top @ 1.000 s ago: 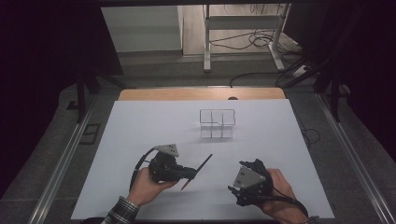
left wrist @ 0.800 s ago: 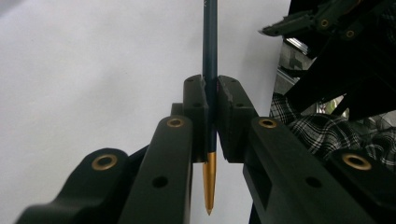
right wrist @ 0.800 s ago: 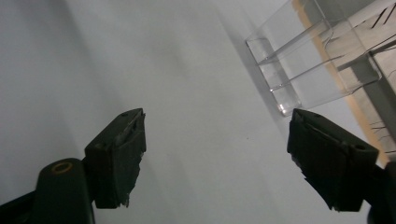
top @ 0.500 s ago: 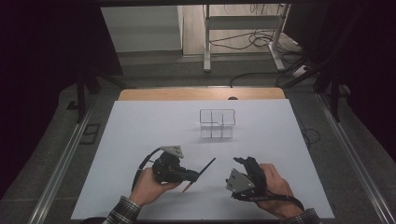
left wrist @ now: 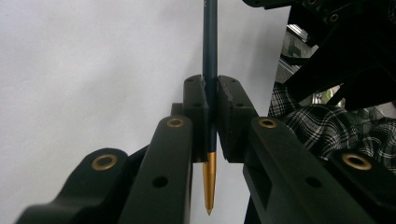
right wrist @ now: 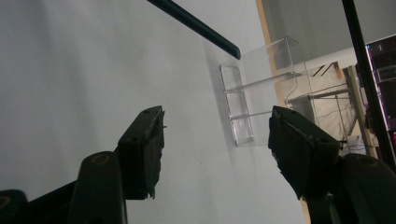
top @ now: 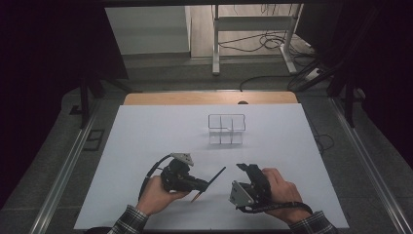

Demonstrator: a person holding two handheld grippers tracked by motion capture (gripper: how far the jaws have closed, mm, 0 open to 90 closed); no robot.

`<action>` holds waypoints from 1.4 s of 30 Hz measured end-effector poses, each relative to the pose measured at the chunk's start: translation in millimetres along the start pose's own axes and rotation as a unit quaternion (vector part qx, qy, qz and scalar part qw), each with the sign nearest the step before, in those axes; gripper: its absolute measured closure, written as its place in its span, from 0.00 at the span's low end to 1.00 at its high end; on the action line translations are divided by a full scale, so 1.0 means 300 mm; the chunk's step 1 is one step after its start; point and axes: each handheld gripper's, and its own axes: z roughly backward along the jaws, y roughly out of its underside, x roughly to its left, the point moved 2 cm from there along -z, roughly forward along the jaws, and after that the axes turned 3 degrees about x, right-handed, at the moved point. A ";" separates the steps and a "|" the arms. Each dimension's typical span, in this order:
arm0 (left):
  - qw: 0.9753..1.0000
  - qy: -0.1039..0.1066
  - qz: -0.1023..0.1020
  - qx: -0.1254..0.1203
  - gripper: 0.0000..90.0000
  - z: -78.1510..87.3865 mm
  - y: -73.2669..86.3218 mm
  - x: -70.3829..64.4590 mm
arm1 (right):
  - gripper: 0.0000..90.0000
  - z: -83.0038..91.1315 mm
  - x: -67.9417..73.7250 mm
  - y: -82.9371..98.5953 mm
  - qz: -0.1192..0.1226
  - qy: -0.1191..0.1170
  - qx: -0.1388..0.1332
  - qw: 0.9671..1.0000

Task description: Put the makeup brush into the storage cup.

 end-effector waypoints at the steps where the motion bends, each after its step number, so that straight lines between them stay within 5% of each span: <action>1: 1.000 0.000 0.001 0.000 0.93 -0.002 -0.001 -0.001 | 0.42 -0.004 0.005 -0.004 0.001 0.002 -0.002 1.000; 19: 1.000 0.006 0.008 0.012 0.93 -0.029 -0.011 -0.010 | 0.54 -0.036 0.033 -0.070 0.079 0.016 -0.008 0.997; 32: 1.000 0.007 0.008 0.020 0.93 -0.037 -0.014 -0.013 | 0.64 -0.058 0.056 -0.096 0.143 0.029 -0.008 0.989; 42: 1.000 0.007 0.007 0.016 0.92 -0.033 -0.014 -0.013 | 0.79 -0.060 0.065 -0.100 0.163 0.022 -0.005 0.986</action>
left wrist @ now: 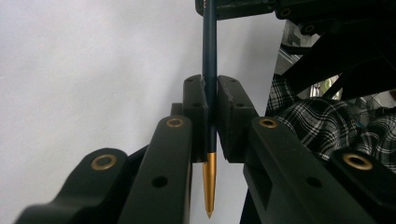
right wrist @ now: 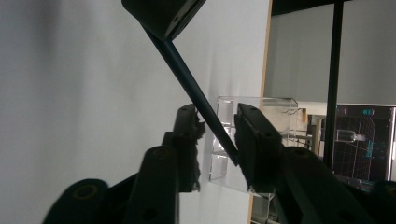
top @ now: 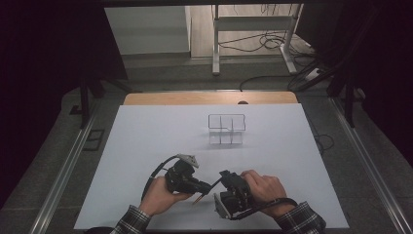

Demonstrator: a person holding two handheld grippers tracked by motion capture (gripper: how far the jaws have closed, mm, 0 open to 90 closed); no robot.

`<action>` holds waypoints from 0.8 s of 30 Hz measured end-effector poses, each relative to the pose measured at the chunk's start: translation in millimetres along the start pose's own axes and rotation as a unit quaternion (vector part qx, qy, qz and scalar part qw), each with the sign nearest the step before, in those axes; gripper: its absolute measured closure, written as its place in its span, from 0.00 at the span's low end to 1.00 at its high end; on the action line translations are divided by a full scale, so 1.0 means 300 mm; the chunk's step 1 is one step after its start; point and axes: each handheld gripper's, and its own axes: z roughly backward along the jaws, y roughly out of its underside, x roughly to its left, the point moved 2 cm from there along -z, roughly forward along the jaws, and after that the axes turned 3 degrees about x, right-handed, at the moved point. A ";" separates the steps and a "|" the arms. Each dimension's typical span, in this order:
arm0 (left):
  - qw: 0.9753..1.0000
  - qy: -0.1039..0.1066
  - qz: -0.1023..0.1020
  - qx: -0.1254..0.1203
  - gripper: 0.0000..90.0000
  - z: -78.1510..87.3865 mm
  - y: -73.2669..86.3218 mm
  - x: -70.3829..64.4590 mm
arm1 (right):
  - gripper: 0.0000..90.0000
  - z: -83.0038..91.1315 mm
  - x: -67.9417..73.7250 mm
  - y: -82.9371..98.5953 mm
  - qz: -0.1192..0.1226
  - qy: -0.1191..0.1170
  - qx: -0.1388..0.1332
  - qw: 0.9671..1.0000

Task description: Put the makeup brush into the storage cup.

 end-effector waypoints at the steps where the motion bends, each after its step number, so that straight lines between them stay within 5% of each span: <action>1: 1.000 0.000 0.000 -0.001 0.92 0.001 0.000 0.000 | 0.80 -0.001 0.000 0.001 0.001 -0.004 0.001 1.000; 7: 0.999 -0.017 -0.007 -0.036 0.89 0.043 -0.001 0.007 | 0.94 -0.006 0.022 0.012 0.011 -0.049 0.015 0.999; 16: 0.992 -0.077 -0.032 -0.098 0.43 0.071 -0.002 0.006 | 0.95 -0.003 0.010 0.032 -0.039 -0.075 0.006 0.996; 24: 0.985 -0.104 -0.017 -0.137 0.18 0.107 0.008 0.016 | 0.95 -0.005 0.008 0.054 -0.080 -0.087 0.014 0.993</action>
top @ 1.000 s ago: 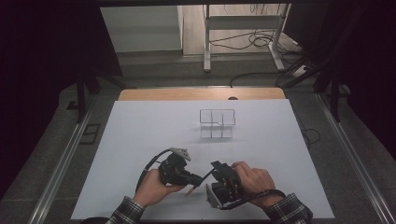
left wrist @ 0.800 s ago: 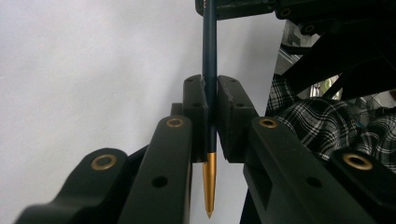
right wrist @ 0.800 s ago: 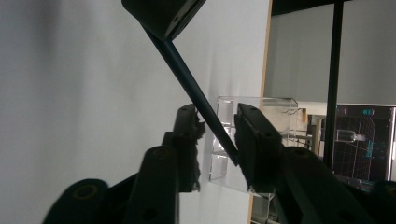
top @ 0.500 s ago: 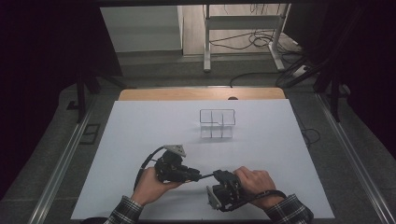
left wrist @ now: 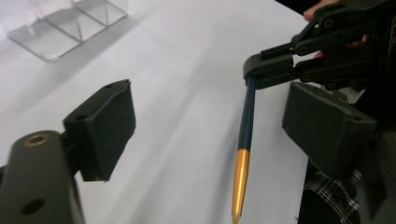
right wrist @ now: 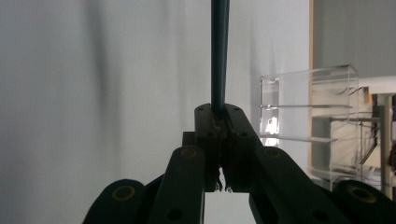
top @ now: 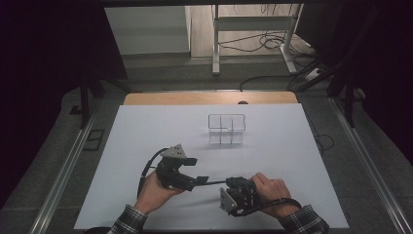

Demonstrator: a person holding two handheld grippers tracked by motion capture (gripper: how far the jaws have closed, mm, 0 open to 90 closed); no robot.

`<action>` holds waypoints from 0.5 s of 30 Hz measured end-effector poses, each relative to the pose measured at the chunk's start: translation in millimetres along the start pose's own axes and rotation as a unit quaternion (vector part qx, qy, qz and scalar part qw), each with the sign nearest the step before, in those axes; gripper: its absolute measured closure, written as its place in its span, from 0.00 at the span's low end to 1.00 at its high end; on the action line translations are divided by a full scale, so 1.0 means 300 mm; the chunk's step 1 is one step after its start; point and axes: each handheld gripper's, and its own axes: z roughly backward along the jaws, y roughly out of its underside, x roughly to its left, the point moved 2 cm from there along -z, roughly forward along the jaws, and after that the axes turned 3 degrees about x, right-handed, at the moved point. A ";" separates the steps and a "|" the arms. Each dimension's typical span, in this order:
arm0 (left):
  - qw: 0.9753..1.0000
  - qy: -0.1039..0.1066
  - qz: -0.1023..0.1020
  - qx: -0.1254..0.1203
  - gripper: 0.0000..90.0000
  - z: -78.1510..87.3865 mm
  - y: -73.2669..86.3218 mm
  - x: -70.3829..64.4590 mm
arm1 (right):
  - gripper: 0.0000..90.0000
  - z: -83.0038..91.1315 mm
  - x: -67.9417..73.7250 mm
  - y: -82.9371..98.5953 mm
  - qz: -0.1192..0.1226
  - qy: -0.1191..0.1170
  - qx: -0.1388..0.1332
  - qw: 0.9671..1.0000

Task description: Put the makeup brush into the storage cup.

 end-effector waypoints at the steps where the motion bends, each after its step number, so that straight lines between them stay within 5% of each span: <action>1: 1.000 -0.003 0.004 -0.005 0.17 0.007 0.002 0.004 | 0.95 0.000 0.000 0.003 -0.003 -0.002 0.001 1.000; 5: 0.999 -0.009 0.020 -0.029 0.14 0.030 0.005 0.015 | 0.95 0.002 -0.006 0.016 -0.021 -0.010 0.005 1.000; 10: 0.998 -0.020 0.026 -0.055 0.14 0.062 0.011 0.023 | 0.95 -0.001 -0.019 0.035 -0.079 -0.026 -0.005 0.997; 15: 0.995 -0.037 0.036 -0.082 0.16 0.084 0.021 0.032 | 0.95 -0.002 -0.036 0.058 -0.138 -0.050 -0.015 0.989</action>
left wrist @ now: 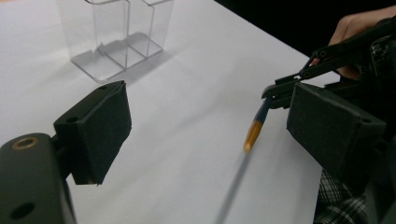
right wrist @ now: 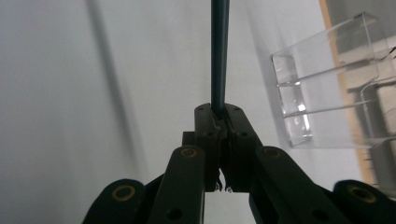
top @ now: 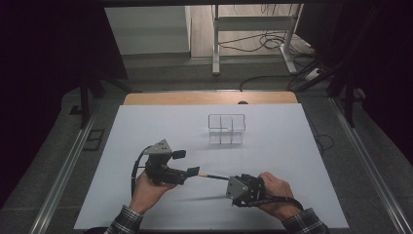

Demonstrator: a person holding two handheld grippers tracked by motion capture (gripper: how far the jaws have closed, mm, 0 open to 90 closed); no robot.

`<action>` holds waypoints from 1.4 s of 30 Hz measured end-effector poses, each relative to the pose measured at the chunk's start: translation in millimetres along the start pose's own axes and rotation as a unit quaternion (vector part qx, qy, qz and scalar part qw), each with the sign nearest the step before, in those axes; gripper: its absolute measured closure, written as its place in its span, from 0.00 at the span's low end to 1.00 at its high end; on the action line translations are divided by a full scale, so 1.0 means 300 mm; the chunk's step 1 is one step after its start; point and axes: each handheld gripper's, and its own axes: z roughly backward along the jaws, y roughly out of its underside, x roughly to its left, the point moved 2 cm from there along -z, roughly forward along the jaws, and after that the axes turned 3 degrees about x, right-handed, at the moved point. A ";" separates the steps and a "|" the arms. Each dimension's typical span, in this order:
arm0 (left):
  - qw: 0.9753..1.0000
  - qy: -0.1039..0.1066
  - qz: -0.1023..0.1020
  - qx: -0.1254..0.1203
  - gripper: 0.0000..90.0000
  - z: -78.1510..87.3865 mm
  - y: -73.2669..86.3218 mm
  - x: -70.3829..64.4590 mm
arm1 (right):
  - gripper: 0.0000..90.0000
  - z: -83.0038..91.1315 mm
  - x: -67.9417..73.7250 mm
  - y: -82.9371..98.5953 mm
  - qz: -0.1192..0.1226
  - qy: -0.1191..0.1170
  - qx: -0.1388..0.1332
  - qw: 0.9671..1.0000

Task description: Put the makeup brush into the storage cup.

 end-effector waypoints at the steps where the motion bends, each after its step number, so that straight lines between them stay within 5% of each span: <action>1: 1.000 0.000 0.002 -0.003 0.16 0.002 0.001 0.002 | 0.95 0.001 -0.004 0.003 -0.013 -0.005 -0.001 1.000; 6: 1.000 0.001 0.014 -0.019 0.17 0.002 0.010 0.005 | 0.95 0.005 -0.028 0.016 -0.082 -0.029 -0.013 0.996; 11: 0.999 0.004 0.021 -0.030 0.18 -0.013 0.018 -0.003 | 0.94 0.014 -0.047 0.023 -0.153 -0.061 -0.047 0.985; 20: 0.994 0.068 0.052 -0.063 0.32 -0.040 0.012 -0.014 | 0.94 0.025 -0.059 0.027 -0.270 -0.118 -0.112 0.949; 28: 0.989 0.111 0.067 -0.074 0.50 -0.074 0.006 -0.028 | 0.94 0.020 -0.044 0.018 -0.313 -0.139 -0.135 0.930; 42: 0.986 0.149 0.063 -0.049 0.79 -0.131 0.016 -0.064 | 0.94 0.023 -0.023 -0.008 -0.317 -0.148 -0.146 0.925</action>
